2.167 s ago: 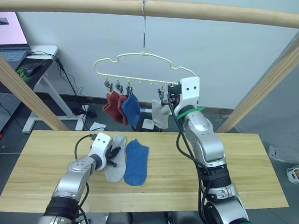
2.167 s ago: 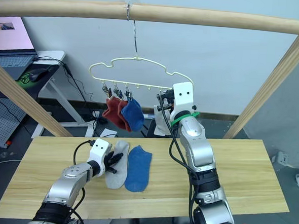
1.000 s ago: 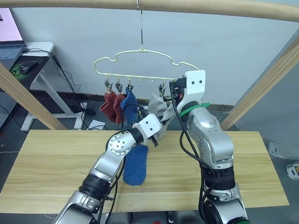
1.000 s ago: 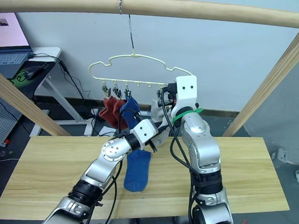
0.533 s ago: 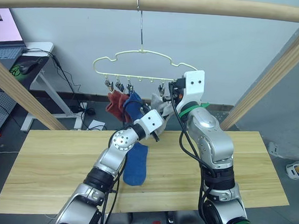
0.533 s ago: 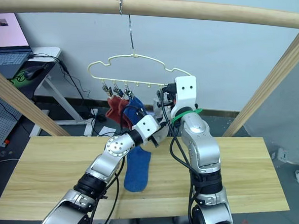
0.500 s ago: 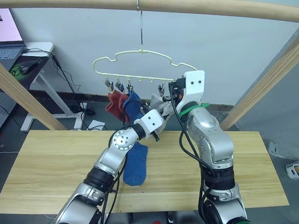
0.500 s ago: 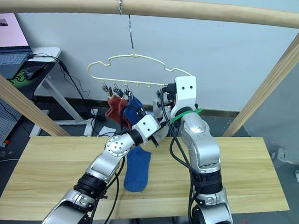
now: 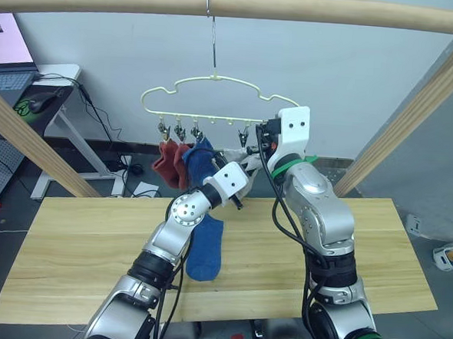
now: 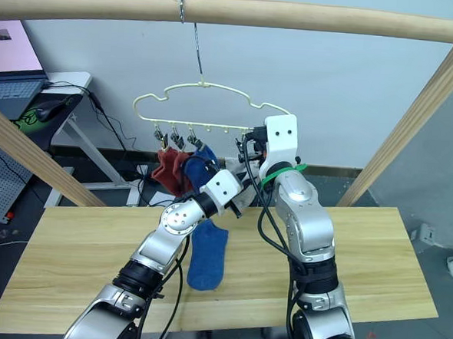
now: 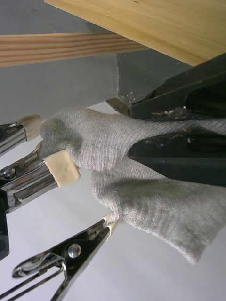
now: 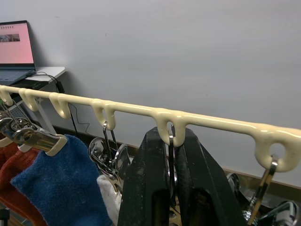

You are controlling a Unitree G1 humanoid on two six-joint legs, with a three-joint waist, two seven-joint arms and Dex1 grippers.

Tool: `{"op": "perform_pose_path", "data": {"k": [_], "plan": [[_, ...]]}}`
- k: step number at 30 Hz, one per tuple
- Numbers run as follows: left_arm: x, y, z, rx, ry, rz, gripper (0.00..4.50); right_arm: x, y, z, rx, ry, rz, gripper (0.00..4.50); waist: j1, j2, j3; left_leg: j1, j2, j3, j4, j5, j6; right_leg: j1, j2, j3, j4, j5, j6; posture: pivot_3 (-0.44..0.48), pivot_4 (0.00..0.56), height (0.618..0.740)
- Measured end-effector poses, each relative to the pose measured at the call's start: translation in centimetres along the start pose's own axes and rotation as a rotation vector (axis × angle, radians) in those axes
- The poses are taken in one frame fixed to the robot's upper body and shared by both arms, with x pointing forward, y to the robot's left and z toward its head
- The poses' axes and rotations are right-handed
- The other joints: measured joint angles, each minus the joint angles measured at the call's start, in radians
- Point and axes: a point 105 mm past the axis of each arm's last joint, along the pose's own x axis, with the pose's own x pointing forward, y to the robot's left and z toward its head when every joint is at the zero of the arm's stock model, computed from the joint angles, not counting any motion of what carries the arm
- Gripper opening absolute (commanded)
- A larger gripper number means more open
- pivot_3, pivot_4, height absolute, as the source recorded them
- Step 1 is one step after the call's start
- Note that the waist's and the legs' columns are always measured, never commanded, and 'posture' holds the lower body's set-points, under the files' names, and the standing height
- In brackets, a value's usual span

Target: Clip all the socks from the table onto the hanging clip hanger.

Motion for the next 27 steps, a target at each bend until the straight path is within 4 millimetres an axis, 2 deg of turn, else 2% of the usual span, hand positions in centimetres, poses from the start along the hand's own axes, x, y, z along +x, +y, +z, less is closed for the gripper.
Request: {"op": "perform_pose_path", "data": {"k": [2, 10, 12, 22, 27], "plan": [[0.0, 0.0, 0.0, 0.000, -0.001, 0.002, 0.00, 0.0, 0.0, 0.0, 0.003, -0.001, 0.002, 0.91, 0.000, 0.000, 0.000, 0.000, 0.000, 0.000, 0.000, 0.000, 0.000, 0.000, 0.000, 0.000, 0.000, 0.000, 0.000, -0.141, 0.214, 0.740], [0.1, 0.1, 0.3, -0.001, -0.014, 0.018, 0.00, 0.0, 0.3, 0.2, 0.021, -0.007, 0.019, 3.84, 0.000, 0.000, 0.000, 0.000, 0.000, 0.000, 0.001, 0.000, 0.000, 0.000, 0.000, 0.000, 0.001, 0.000, 0.000, -0.140, 0.212, 0.740], [0.2, 0.0, 0.5, -0.008, -0.028, 0.019, 0.63, -0.1, 0.5, 0.4, 0.028, -0.014, 0.028, 4.49, 0.000, 0.000, 0.000, 0.000, 0.000, 0.000, 0.001, 0.000, 0.000, 0.000, 0.000, 0.000, 0.001, 0.000, 0.000, -0.140, 0.213, 0.740], [0.1, -0.1, 0.6, -0.071, -0.026, -0.001, 3.41, -0.6, 1.0, 0.7, 0.039, 0.006, 0.075, 4.50, 0.000, 0.000, 0.000, 0.000, 0.000, -0.001, 0.003, 0.000, 0.000, 0.000, 0.000, 0.000, 0.002, 0.000, 0.000, -0.137, 0.211, 0.740], [-0.8, 0.1, 0.9, -0.092, -0.028, -0.001, 3.41, -1.4, 1.0, 1.3, 0.029, 0.002, 0.101, 4.50, 0.000, 0.000, 0.000, 0.000, 0.000, -0.001, 0.003, 0.000, 0.000, 0.001, 0.000, 0.000, 0.002, 0.000, 0.000, -0.135, 0.210, 0.740]]}}
